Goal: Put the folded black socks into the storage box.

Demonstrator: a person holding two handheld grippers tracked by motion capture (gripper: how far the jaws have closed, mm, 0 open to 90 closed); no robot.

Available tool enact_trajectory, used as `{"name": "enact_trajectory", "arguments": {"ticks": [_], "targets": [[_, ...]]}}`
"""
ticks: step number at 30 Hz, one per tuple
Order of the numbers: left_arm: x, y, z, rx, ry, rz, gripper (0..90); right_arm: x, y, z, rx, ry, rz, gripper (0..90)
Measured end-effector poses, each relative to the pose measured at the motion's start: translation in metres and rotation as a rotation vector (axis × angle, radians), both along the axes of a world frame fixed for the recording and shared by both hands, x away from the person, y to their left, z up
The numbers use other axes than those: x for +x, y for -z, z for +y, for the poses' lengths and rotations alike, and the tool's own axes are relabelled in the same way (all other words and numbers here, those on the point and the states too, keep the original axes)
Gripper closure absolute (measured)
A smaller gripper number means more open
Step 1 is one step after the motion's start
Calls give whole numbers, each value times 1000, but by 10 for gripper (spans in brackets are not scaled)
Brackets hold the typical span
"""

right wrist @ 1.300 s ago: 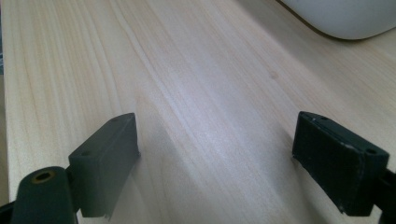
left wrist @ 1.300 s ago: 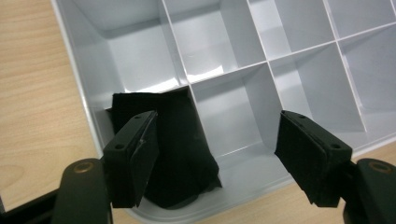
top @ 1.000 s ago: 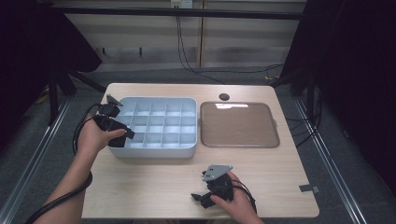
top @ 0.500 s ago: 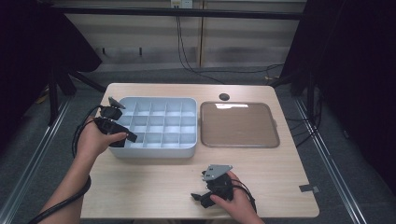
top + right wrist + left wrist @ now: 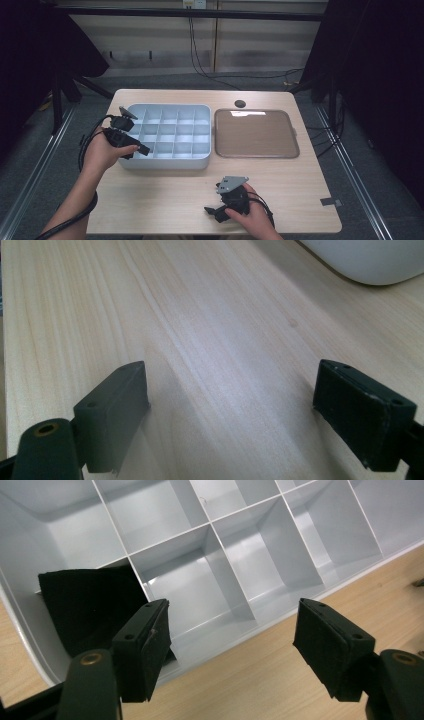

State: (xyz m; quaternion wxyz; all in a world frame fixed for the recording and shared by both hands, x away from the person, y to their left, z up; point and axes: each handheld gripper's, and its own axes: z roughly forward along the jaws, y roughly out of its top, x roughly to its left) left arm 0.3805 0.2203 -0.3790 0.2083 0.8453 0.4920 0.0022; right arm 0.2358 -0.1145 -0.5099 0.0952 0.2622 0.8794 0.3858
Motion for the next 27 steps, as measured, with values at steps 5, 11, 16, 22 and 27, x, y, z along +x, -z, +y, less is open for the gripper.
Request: {"name": "enact_trajectory", "arguments": {"ticks": [5,11,16,22,27], "targets": [[-3,-1,-4,0,18,-1,301,0,0,0,0,0,0,137],[-8,0,-9,-7,40,-3,301,0,0,0,0,0,0,137],[-12,1,-14,-16,63,-2,301,0,0,0,1,0,1,137],[-15,3,-16,-21,74,-7,301,0,0,0,0,-1,0,137],[-20,4,-16,-27,82,-10,301,0,0,0,-2,-2,-1,136]]}}
